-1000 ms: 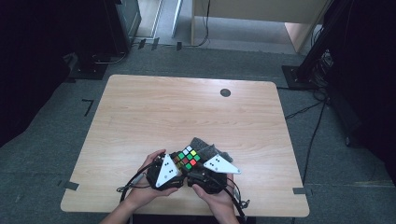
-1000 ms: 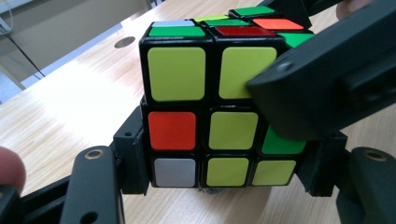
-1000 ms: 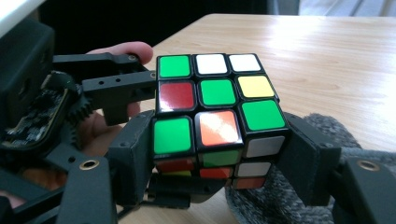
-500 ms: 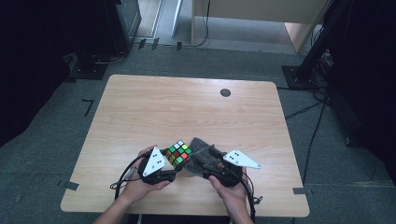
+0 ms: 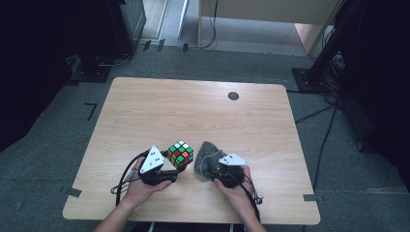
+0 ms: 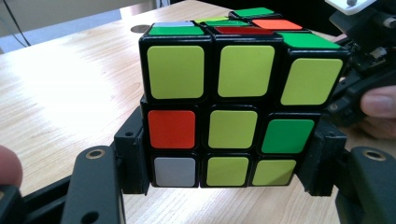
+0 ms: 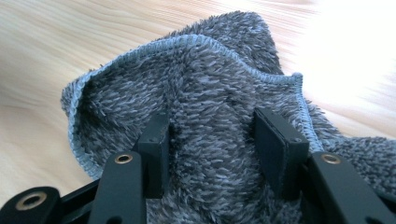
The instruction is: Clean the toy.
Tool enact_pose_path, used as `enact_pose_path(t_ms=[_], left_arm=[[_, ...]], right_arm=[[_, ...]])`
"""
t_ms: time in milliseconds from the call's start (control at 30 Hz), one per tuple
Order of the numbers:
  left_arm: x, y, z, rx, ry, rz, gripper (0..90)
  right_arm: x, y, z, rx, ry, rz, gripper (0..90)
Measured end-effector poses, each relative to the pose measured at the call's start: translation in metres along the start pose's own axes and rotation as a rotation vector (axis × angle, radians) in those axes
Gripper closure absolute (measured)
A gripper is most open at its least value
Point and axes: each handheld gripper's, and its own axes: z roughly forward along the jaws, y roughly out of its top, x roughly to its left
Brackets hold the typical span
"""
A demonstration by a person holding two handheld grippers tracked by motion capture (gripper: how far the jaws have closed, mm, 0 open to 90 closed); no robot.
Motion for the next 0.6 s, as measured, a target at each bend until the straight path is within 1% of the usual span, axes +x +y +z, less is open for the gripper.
enact_pose_path(t_ms=[67,100,133,167,200,267,300,333,367,400,433,467,533,567,600], left_arm=[[0.001,0.0,-0.001,-0.001,0.007,0.004,34.2],[0.001,0.0,-0.002,-0.002,0.009,0.005,34.2],[0.002,0.0,-0.003,-0.006,0.01,0.005,34.3],[0.002,0.0,-0.003,-0.006,0.01,0.005,34.3],[0.003,0.002,-0.006,-0.019,0.005,0.002,34.2],[0.004,0.002,-0.006,-0.025,-0.002,-0.006,34.2],[0.004,0.002,-0.006,-0.024,-0.003,-0.012,34.3],[0.004,0.002,-0.005,-0.024,-0.006,-0.022,34.3],[0.004,0.002,-0.005,-0.025,-0.015,-0.032,34.3],[0.004,0.002,-0.004,-0.029,-0.027,-0.044,34.3],[0.003,0.002,-0.003,-0.032,-0.037,-0.051,34.3],[0.002,0.003,-0.002,-0.037,-0.044,-0.047,34.3],[0.001,0.005,0.002,-0.037,-0.063,-0.036,34.3],[0.0,0.005,0.003,-0.035,-0.069,-0.038,34.3],[0.0,0.005,0.004,-0.035,-0.072,-0.044,34.3]], right_arm=[[-0.007,0.0,-0.003,0.01,-0.044,0.0,48.0],[-0.013,-0.001,-0.006,0.017,-0.087,0.0,46.7],[-0.016,-0.002,-0.008,0.019,-0.111,0.002,46.1],[-0.016,-0.002,-0.008,0.019,-0.111,0.002,46.1],[-0.023,-0.002,-0.017,-0.005,-0.147,0.019,40.5],[-0.027,0.0,-0.024,-0.056,-0.128,0.064,34.8],[-0.028,0.002,-0.028,-0.099,-0.112,0.094,31.9],[-0.028,0.004,-0.031,-0.141,-0.105,0.121,29.7],[-0.026,0.006,-0.033,-0.16,-0.091,0.145,29.0],[-0.024,0.008,-0.032,-0.158,-0.057,0.161,28.3],[-0.022,0.008,-0.03,-0.134,-0.027,0.168,27.0],[-0.02,0.007,-0.026,-0.103,-0.024,0.161,26.4],[-0.018,0.004,-0.018,-0.053,-0.062,0.133,26.5],[-0.019,0.002,-0.015,-0.041,-0.071,0.137,26.8],[-0.022,0.0,-0.013,-0.036,-0.068,0.153,28.2]])
